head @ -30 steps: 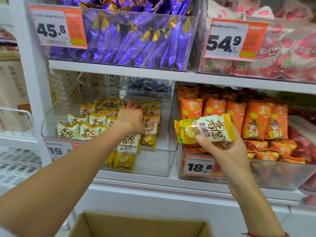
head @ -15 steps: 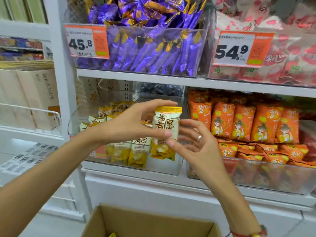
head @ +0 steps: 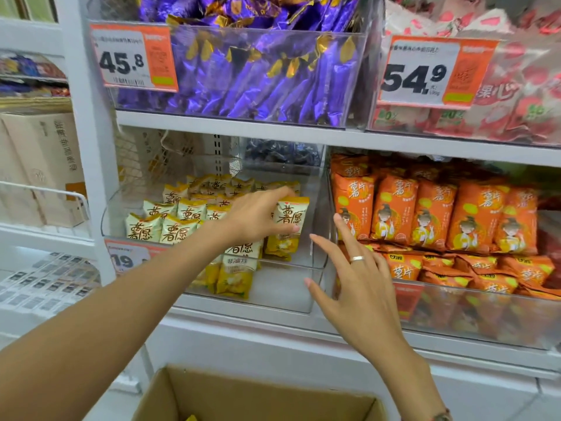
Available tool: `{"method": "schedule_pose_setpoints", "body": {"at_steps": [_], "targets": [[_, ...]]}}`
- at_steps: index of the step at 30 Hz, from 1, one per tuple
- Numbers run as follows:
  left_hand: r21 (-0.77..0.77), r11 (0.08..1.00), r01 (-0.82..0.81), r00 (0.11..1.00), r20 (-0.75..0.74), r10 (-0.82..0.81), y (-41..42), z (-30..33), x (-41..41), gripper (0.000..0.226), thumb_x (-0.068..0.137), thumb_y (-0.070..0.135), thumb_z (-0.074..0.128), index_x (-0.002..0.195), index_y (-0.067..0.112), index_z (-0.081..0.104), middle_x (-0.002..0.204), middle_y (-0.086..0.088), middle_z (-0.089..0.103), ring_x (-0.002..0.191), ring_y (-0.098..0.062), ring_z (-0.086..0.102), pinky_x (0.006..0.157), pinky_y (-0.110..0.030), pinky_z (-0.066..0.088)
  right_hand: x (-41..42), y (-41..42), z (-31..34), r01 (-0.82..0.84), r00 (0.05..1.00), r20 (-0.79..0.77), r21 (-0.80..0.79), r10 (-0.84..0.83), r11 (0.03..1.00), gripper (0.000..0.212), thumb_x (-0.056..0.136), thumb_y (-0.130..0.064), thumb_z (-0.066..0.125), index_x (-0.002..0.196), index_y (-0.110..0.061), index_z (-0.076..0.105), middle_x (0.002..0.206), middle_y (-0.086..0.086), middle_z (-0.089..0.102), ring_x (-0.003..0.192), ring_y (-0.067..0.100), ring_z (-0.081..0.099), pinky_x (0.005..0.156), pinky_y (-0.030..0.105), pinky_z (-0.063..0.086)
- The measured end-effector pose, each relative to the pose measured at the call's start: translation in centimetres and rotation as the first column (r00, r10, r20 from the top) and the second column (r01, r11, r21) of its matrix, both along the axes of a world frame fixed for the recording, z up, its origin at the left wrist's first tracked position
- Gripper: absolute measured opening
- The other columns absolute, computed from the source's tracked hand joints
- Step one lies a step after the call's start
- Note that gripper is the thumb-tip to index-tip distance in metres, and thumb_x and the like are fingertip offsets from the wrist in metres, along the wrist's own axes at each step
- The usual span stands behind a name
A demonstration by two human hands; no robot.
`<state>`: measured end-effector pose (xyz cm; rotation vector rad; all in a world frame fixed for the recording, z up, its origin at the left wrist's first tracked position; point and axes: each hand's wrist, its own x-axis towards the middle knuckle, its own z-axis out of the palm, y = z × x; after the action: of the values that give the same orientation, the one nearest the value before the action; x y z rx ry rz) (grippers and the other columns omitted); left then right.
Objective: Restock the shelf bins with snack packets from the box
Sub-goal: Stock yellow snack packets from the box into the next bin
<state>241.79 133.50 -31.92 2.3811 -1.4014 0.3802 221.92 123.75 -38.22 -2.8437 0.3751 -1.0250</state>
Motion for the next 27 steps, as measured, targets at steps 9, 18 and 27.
{"method": "schedule_pose_setpoints", "body": {"at_steps": [9,18,27], "targets": [[0.292,0.953,-0.076,0.979,0.204,0.016,-1.0,-1.1,0.6,0.075,0.08,0.066,0.06,0.137,0.022,0.043,0.131,-0.003,0.057,0.119,-0.025,0.05,0.085,-0.036,0.041,0.2,0.1,-0.4,0.016,1.0,0.025,-0.016,-0.015,1.0,0.053,0.084,-0.051,0.054,0.134,-0.037,0.046,0.161,-0.011,0.009,0.113,0.021,0.053,0.1,0.033,0.027],[0.323,0.94,-0.112,0.993,0.066,0.096,0.1,0.0,0.5,0.087,0.07,0.048,0.081,0.142,0.023,0.038,0.137,-0.002,0.054,0.125,-0.025,0.049,0.092,-0.035,0.043,0.2,0.0,-0.5,0.008,1.0,0.03,-0.015,-0.008,1.0,0.049,0.084,-0.053,0.053,0.13,-0.04,0.047,0.16,-0.014,0.007,0.113,0.019,0.052,0.099,0.03,0.025],[0.28,0.951,-0.136,0.991,0.042,0.129,0.0,-1.1,0.2,0.093,0.069,0.044,0.082,0.145,0.022,0.033,0.141,-0.003,0.048,0.128,-0.025,0.043,0.103,-0.04,0.037,0.0,-0.1,-0.2,0.001,1.0,0.01,-0.045,-0.001,0.999,0.052,0.085,-0.049,0.056,0.134,-0.037,0.045,0.161,-0.01,0.01,0.111,0.017,0.053,0.097,0.03,0.025]]}}
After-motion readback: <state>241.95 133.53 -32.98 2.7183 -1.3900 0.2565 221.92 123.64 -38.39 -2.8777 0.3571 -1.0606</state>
